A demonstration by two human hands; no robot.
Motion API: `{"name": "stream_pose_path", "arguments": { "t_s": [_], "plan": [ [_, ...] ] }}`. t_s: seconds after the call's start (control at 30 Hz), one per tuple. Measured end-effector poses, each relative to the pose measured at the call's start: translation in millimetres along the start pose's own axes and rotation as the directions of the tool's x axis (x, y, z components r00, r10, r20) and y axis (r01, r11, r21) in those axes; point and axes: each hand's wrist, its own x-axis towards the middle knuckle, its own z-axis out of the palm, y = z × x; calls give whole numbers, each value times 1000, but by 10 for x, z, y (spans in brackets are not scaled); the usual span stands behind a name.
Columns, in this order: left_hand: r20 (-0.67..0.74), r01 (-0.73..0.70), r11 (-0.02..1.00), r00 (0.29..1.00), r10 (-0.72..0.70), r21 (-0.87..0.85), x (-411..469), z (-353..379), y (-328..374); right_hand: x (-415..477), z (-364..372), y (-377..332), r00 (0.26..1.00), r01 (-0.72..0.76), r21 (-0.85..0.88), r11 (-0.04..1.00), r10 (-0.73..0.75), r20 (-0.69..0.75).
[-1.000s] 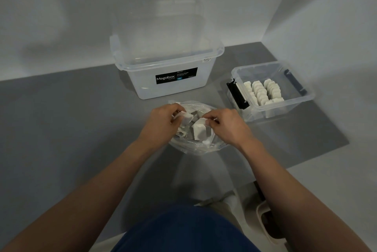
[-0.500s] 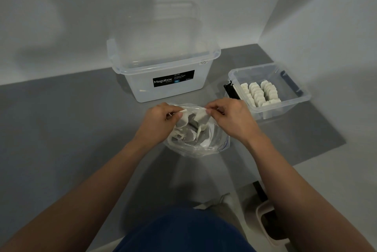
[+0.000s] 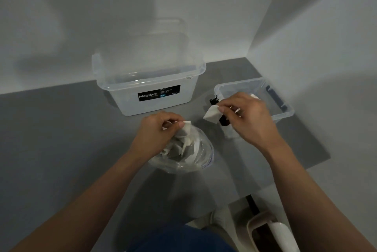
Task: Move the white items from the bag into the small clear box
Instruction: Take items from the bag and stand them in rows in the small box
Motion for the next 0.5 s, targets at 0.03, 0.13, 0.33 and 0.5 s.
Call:
{"name": "stream_pose_path", "arguments": {
  "t_s": [0.03,0.13,0.33,0.5],
  "plan": [
    [-6,-8,1000,1000,8,5,23,27,48,31,-116,80,998,-41,18,999,42,-42],
    [-22,-24,1000,999,24,-1,110,133,213,143,-463,343,976,-163,52,985,169,-136],
    [-46,-23,1000,999,23,-11,222,314,490,377,-599,824,968,-249,-18,968,250,22],
    [-105,-2,999,994,-2,-38,332,465,683,604,-304,1153,851,-159,-161,974,218,477]
  ]
}}
